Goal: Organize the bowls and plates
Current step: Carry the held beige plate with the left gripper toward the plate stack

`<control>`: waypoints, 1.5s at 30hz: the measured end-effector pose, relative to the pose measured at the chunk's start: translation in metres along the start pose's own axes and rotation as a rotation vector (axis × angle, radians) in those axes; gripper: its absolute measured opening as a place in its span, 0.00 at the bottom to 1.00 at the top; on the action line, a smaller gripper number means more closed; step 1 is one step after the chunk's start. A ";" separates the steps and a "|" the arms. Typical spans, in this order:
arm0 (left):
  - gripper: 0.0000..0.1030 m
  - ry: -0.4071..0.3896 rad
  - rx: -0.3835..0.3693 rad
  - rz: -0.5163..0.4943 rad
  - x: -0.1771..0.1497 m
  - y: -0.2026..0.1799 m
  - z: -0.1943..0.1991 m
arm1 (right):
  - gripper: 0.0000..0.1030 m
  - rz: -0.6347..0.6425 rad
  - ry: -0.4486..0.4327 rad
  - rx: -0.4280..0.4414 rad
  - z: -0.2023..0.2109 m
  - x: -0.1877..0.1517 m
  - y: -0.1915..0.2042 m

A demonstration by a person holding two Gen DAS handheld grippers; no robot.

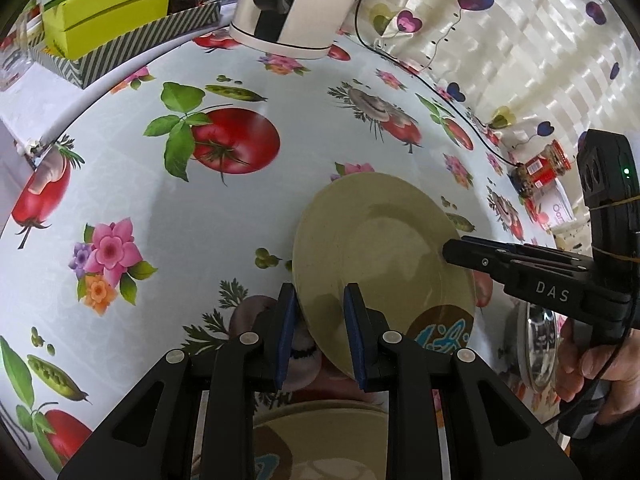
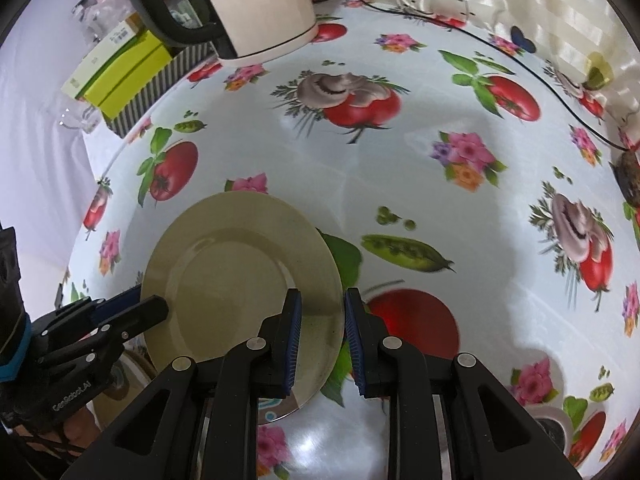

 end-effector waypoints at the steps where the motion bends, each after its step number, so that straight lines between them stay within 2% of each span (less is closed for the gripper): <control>1: 0.24 0.000 -0.002 0.000 0.000 0.000 0.000 | 0.22 0.003 -0.002 0.001 -0.001 0.001 0.001; 13: 0.24 0.001 -0.018 -0.007 -0.007 -0.001 0.003 | 0.24 -0.046 0.002 0.010 0.004 -0.016 0.001; 24: 0.24 -0.026 -0.012 -0.017 0.000 -0.004 0.015 | 0.23 -0.065 -0.035 0.008 0.014 -0.012 0.004; 45: 0.24 -0.061 0.000 -0.036 -0.017 -0.002 0.065 | 0.23 -0.047 -0.072 0.019 0.051 -0.031 0.035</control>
Point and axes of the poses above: each gripper's, at about its wrist camera, not at the fingertips, and z roughly against the way its jaws point, y to its left, x to its top, the point moved 7 cm from there along -z, roughly the way its jaws point, and after that the axes turned 10 degrees about -y, right-handed, at the moved point
